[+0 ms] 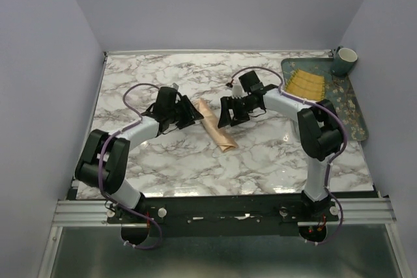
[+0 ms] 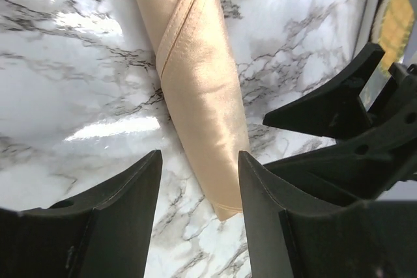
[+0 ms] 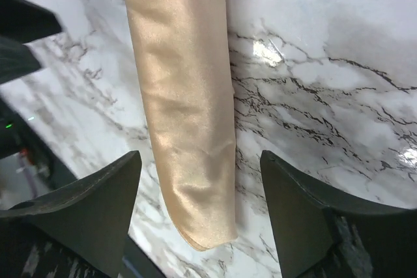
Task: Fold the napkin, place the utensils inside, and roll it up
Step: Roll the napkin with the utensil
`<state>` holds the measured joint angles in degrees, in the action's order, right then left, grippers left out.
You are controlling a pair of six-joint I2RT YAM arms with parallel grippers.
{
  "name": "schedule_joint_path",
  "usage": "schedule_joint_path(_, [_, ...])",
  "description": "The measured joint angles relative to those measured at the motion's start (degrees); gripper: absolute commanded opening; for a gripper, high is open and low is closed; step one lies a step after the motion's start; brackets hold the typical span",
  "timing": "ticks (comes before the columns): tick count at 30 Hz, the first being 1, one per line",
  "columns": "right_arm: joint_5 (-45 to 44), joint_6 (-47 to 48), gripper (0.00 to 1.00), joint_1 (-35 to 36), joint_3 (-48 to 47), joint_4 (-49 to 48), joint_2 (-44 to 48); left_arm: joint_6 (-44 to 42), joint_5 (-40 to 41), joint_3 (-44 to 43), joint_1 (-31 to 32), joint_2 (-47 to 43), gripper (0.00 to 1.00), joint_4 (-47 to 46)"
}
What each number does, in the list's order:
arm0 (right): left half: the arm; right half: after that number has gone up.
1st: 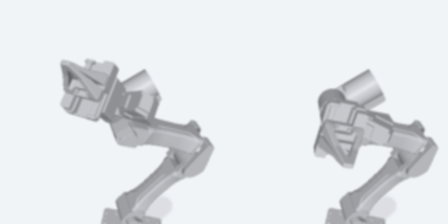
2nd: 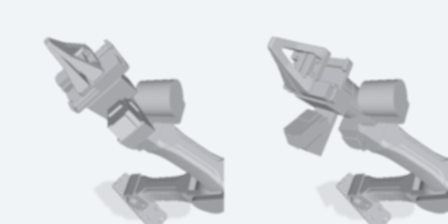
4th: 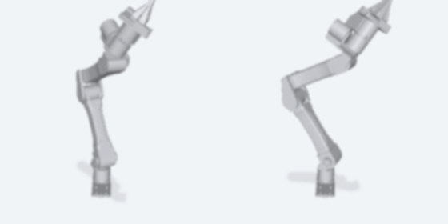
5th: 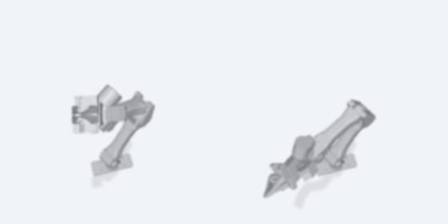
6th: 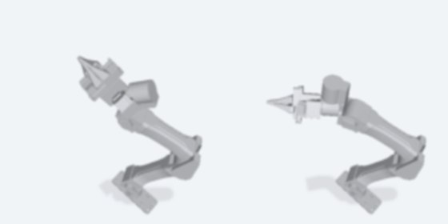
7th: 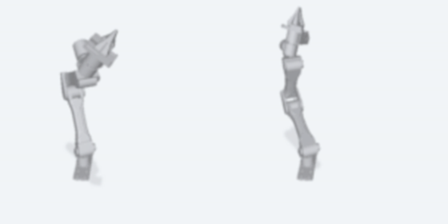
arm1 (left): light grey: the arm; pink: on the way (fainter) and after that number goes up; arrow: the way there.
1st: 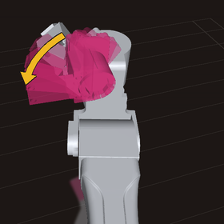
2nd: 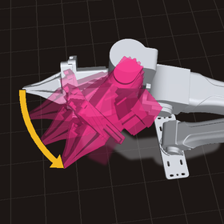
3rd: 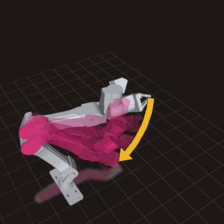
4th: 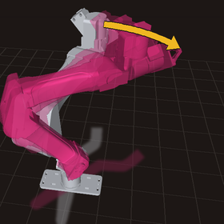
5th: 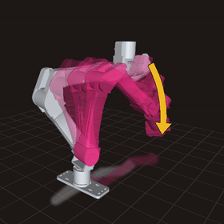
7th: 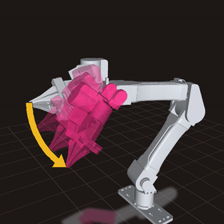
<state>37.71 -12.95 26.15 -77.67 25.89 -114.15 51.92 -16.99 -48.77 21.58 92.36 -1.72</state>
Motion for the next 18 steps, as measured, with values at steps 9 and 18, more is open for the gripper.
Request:
schedule_joint_path(9, [-37.09,0.90,0.96,15.04,-10.47,9.77,1.49,-1.51,4.59,2.69,-5.38,-14.71,0.61,3.61])
schedule_joint_path(18, [-58.73,-0.92,0.95,25.07,-25.03,18.95,-8.39,-3.13,7.13,3.52,-11.19,-20.39,0.61,7.96])
